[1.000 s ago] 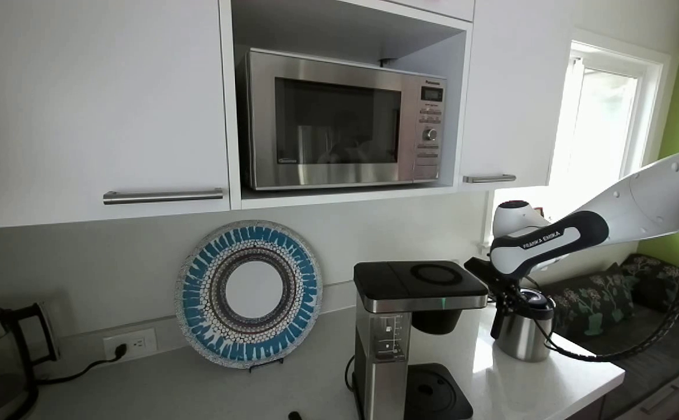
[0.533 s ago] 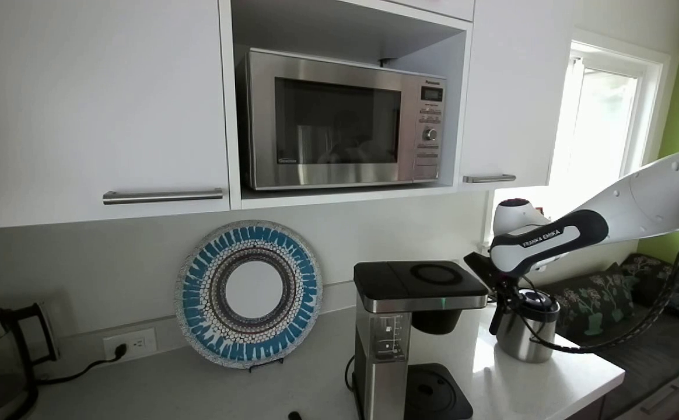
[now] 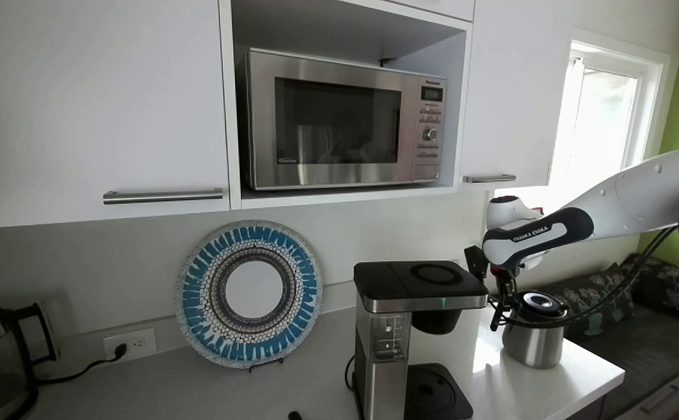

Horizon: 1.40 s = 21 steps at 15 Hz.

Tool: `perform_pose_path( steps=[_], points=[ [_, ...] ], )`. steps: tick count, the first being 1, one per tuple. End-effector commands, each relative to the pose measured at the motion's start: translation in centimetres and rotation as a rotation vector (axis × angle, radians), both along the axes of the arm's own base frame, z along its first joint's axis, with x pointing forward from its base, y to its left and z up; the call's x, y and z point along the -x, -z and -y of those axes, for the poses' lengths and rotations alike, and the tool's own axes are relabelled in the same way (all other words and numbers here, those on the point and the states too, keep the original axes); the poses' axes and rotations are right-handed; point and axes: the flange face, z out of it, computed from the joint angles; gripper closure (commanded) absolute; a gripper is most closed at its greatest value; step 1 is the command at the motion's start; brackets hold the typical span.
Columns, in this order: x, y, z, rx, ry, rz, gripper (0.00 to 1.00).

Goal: Turn the kettle

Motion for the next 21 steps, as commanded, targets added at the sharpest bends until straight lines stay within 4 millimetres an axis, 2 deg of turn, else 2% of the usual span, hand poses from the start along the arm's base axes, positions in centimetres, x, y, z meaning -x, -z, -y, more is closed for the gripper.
perform_pose_path(
  steps=[1,3,6,12,19,20,21],
  points=[
    [-1.5,0.8,0.7,-0.014,0.191,0.027,0.92],
    [-1.8,1.1,1.0,-0.027,0.281,0.030,0.92],
    [-2.0,0.5,1.4,-0.059,0.408,0.037,0.92],
    [-1.4,-0.1,2.4,-0.192,0.632,0.087,0.92],
    [-0.9,-0.4,4.1,-0.191,0.762,0.172,0.92],
    [-0.9,-0.4,4.2,-0.192,0.770,0.174,0.81],
    [-0.9,-0.4,4.2,-0.201,0.766,0.169,0.42]
  ],
)
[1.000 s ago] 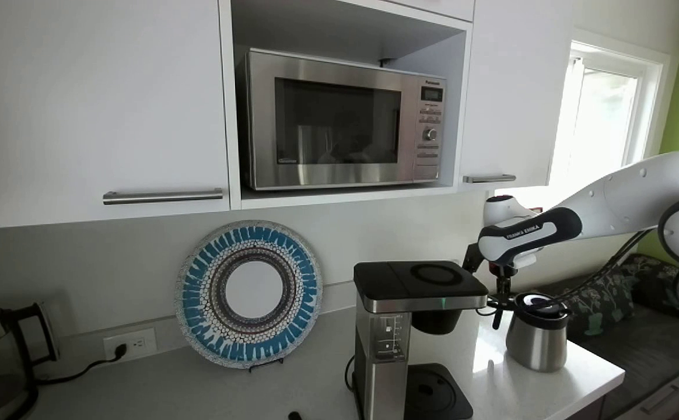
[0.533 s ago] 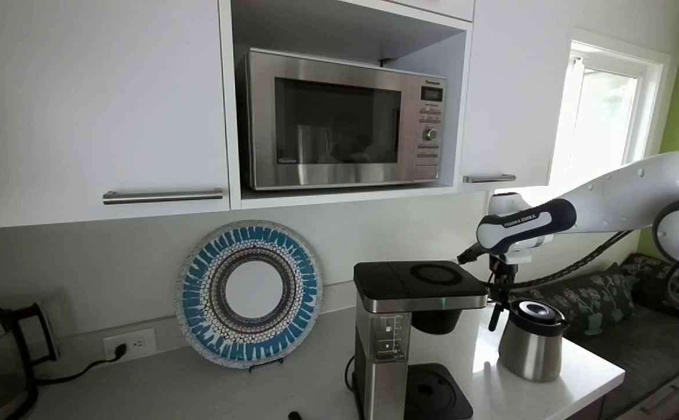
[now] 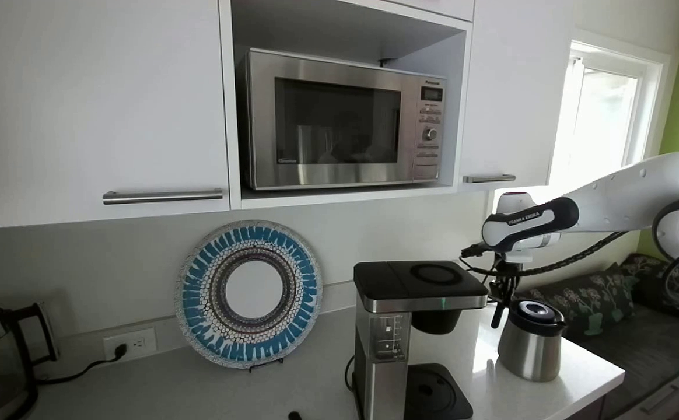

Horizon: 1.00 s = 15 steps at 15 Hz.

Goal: Turn the kettle

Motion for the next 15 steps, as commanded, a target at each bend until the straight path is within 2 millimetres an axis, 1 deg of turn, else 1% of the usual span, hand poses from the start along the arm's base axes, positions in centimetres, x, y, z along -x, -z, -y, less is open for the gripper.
perform_pose_path(
  steps=[1,2,6,7,10,13,15],
  points=[
    [0.0,-0.1,0.2,-0.016,0.043,0.036,0.42],
    [0.1,-0.3,0.2,-0.019,0.032,0.045,0.36],
    [0.3,-1.1,0.2,-0.031,0.031,0.075,0.05],
    [0.5,-1.4,0.3,-0.029,0.022,0.082,0.01],
    [1.3,-2.5,0.7,0.001,-0.035,0.103,0.00],
    [2.4,-3.7,1.5,0.035,-0.143,0.097,0.00],
    [3.4,-4.6,2.1,0.030,-0.246,0.092,0.00]
  ],
)
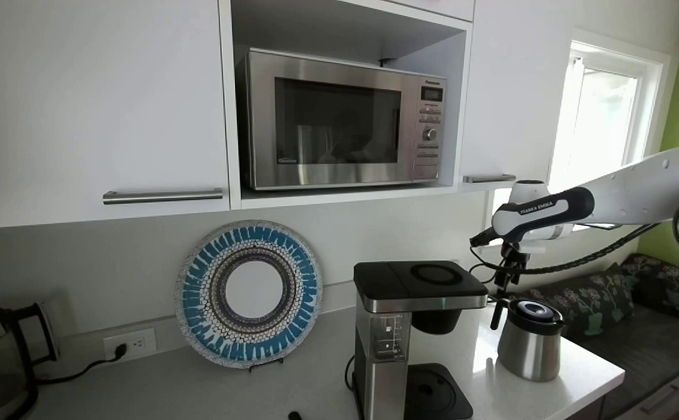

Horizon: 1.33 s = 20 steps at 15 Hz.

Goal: Turn the kettle

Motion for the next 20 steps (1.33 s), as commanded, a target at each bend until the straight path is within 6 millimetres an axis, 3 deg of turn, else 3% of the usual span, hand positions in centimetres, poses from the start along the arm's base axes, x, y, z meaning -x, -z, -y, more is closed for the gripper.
perform_pose_path(
  steps=[1,10,15,20],
  points=[
    [2.7,-1.5,0.8,-0.003,-0.191,-0.008,0.00],
    [7.7,-4.3,3.9,0.111,-0.698,-0.090,0.00],
    [9.8,-5.3,4.4,0.120,-0.981,-0.125,0.00],
    [11.0,-6.3,3.7,0.109,-1.263,-0.181,0.00]
  ],
)
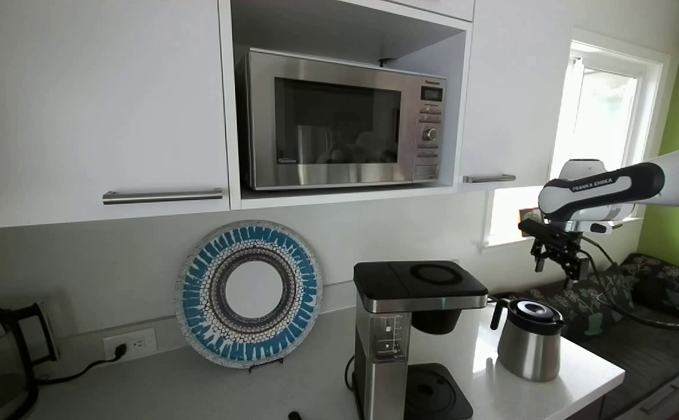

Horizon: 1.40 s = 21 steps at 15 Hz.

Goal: Turn the kettle

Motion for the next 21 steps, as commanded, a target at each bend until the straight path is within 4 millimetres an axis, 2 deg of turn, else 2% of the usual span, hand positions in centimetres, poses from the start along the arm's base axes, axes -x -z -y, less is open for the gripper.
perform_pose_path(
  steps=[1,7,12,18,20,21],
  points=[
    [1.4,-0.7,-0.9,0.008,-0.190,-0.066,0.00],
    [1.9,-2.2,-2.2,0.100,-0.490,-0.183,0.00],
    [1.9,-4.6,-3.3,0.197,-0.751,-0.196,0.00],
    [2.8,-7.4,-3.5,0.238,-0.866,-0.133,0.00],
    [2.5,-7.0,-3.6,0.237,-0.869,-0.112,0.00],
    [2.2,-7.7,-3.3,0.244,-0.851,-0.142,0.00]
  ],
)
